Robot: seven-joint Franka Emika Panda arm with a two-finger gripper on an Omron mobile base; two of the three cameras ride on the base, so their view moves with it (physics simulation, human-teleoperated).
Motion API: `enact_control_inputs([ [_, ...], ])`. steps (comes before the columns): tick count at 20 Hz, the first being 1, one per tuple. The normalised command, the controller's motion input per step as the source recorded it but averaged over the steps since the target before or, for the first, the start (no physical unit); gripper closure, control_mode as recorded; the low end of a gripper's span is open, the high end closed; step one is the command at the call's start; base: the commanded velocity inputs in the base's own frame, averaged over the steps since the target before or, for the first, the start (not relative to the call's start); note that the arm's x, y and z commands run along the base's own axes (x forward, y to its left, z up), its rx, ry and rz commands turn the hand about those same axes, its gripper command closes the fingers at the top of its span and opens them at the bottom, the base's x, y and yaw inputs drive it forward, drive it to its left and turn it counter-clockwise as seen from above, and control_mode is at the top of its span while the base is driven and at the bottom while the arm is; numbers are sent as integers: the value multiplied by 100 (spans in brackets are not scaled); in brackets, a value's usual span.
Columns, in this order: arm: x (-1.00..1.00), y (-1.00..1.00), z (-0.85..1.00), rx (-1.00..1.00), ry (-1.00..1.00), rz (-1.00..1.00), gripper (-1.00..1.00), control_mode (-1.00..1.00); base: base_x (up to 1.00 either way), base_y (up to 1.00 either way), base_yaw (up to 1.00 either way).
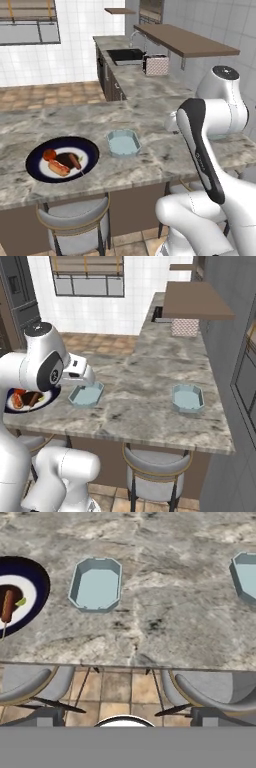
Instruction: Place one cooked food and one vegetable from the large plate to each tupperware container.
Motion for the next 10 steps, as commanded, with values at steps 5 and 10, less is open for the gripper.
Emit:
enact_control_inputs([
  [5,0,0,0,0,0,0,-100,100,84,41,0],
  [10,35,40,-19,0,0,8,-100,-100,16,9,0],
])
